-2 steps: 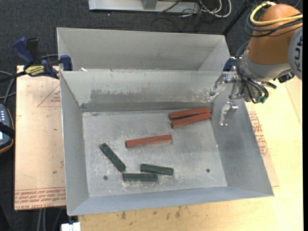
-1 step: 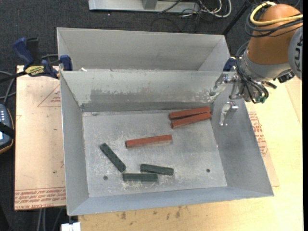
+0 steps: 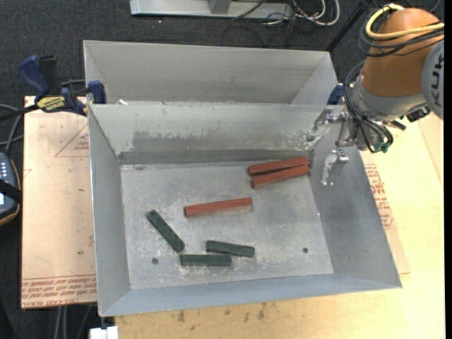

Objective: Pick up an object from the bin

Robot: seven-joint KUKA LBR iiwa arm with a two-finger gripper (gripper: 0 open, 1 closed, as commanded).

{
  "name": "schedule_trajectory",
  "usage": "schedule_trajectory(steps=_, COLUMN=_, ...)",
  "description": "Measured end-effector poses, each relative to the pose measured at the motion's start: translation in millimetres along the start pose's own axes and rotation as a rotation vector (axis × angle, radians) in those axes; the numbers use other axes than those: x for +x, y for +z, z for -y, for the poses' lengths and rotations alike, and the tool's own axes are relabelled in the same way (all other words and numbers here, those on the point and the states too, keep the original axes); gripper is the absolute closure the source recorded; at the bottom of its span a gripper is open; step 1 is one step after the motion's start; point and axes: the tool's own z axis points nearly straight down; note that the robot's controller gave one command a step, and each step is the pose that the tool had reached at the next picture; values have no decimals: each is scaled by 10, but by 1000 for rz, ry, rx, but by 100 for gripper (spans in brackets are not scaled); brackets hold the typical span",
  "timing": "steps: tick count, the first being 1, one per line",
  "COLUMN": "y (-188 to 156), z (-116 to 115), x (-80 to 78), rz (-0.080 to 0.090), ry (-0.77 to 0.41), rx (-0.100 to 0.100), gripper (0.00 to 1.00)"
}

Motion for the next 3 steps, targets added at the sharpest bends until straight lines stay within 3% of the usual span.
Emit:
schedule_trajectory(steps=1, y=-285, z=-29, x=20, rz=-13, ry=-67, rx=-5, gripper=0)
schedule_trajectory(steps=2, y=-168, z=-168, x=-59, rz=10, ry=-45, rx=1, gripper=0)
schedule_trajectory(steps=3, y=257, z=-652, x=91, rz=-9, ry=-54, rx=-3, gripper=0)
